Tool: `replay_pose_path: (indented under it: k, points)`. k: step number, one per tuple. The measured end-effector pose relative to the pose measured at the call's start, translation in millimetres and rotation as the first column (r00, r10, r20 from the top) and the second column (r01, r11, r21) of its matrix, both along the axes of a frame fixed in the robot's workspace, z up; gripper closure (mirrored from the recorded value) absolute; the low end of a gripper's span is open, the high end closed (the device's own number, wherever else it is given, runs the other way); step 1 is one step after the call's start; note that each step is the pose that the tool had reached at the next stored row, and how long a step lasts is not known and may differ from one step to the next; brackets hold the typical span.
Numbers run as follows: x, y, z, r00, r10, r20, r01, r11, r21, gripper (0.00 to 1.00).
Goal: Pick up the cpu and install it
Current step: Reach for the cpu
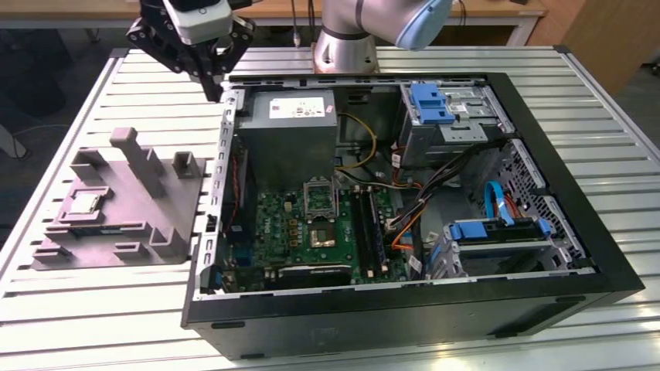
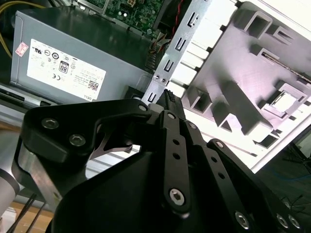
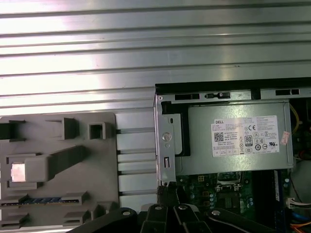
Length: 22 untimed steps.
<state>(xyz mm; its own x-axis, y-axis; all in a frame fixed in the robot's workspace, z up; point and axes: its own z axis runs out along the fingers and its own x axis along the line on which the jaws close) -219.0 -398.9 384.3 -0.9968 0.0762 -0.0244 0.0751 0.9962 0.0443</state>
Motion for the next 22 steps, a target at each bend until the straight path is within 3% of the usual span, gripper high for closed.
replay_pose_path:
  k: [22]
  points:
    - [-8.1, 0.0, -1.7, 1.0000, 0.000, 0.0000, 0.000, 1.0000, 0.0000, 0.89]
